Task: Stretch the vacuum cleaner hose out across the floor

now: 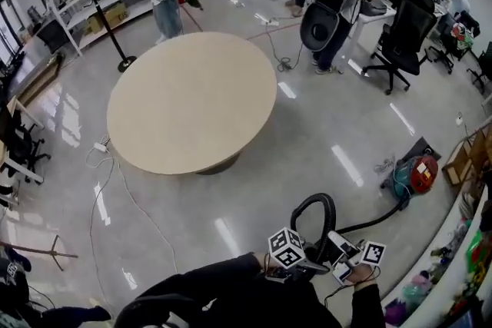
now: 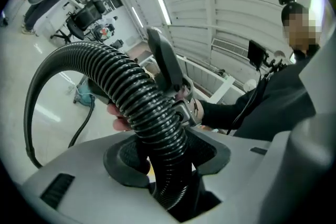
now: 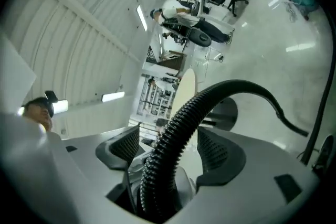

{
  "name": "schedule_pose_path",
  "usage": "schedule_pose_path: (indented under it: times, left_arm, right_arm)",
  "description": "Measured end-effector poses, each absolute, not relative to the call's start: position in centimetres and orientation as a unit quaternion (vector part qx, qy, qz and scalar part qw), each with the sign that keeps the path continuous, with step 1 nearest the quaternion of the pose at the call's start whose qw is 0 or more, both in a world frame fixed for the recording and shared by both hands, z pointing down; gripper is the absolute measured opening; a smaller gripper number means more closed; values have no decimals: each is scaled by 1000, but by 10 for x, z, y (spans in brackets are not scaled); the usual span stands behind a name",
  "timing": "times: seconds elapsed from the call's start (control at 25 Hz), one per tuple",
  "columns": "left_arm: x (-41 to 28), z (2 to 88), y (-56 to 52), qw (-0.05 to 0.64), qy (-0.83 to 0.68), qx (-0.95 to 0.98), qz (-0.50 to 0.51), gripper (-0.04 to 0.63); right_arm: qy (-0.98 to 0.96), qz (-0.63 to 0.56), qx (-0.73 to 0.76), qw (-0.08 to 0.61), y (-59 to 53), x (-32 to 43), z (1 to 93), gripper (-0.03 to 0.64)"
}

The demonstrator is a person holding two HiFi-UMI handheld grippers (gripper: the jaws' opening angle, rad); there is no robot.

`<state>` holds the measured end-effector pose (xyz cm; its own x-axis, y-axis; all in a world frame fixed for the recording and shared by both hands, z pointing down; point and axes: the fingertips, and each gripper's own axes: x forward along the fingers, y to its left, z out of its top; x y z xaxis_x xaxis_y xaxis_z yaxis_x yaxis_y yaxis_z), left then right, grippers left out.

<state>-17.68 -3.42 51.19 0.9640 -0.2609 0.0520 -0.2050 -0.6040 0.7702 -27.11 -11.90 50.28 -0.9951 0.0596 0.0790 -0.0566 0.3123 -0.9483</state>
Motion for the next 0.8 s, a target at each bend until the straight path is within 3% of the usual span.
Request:
schedule_pose_path:
  times: [0.16, 0.28, 0.44, 0.6, 0.8]
  left_arm:
    - [-178, 519, 5, 408, -104, 907, 18, 209]
    - [-167, 538, 25, 389, -85, 913, 90, 210]
    - [-164, 572, 70, 408, -72, 898, 150, 281]
    - [-178, 560, 69, 527, -139, 839, 14, 279]
    - [-149, 529, 37, 597, -225, 762, -113, 289]
  right_arm:
    - [-836, 539, 2, 107, -78, -291, 510, 285]
    - [-843, 528, -1, 101, -60, -281, 511, 267]
    - [-846, 527, 43, 63, -47, -235, 519, 224]
    - [-857, 511, 49, 46, -19, -160, 521, 207]
    - [-888, 459, 11, 35, 35, -93, 518, 206]
